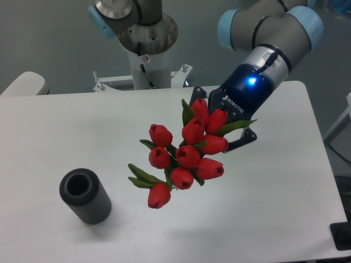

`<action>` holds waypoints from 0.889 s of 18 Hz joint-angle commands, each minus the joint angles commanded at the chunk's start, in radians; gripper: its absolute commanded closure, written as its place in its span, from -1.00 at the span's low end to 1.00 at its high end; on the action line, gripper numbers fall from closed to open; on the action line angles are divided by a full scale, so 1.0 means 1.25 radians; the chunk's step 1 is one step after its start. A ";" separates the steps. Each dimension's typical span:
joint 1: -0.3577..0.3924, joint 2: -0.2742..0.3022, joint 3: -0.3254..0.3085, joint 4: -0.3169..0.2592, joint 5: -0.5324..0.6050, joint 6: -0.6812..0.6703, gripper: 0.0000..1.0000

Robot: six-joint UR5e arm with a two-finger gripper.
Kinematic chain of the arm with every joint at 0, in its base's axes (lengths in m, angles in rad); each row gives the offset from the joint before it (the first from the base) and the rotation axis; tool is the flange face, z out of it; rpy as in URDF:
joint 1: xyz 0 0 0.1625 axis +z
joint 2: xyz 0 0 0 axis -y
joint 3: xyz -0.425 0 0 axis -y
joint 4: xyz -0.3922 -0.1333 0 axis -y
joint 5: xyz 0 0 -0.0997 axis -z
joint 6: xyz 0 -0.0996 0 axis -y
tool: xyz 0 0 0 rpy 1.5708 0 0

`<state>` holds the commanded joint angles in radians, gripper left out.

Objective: Place the flowers on the table
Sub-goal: 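Hold the red tulip bouquet in the gripper above the table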

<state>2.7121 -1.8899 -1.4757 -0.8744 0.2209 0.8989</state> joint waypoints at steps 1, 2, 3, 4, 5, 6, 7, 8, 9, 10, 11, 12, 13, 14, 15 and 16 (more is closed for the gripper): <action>0.000 0.000 -0.002 0.000 0.000 0.000 0.24; 0.001 0.000 -0.002 -0.001 0.000 0.004 0.24; 0.002 0.000 0.001 0.000 0.000 0.004 0.24; 0.004 0.000 -0.001 0.000 0.000 0.005 0.24; 0.005 0.000 -0.004 0.000 0.000 0.016 0.24; 0.012 -0.001 -0.005 0.000 0.000 0.037 0.24; 0.022 -0.001 -0.004 -0.001 0.004 0.048 0.24; 0.026 -0.001 -0.004 -0.001 0.007 0.049 0.24; 0.029 -0.001 -0.004 -0.001 0.009 0.050 0.24; 0.031 -0.001 -0.005 -0.001 0.010 0.053 0.24; 0.031 -0.002 -0.002 -0.001 0.010 0.055 0.24; 0.032 -0.002 -0.001 -0.001 0.011 0.059 0.26; 0.032 -0.002 -0.002 0.000 0.012 0.064 0.28; 0.029 -0.004 -0.002 0.000 0.020 0.074 0.28; 0.027 -0.004 -0.010 0.000 0.056 0.088 0.28; 0.026 0.000 -0.017 0.000 0.114 0.105 0.28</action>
<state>2.7443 -1.8899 -1.4971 -0.8744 0.3628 1.0306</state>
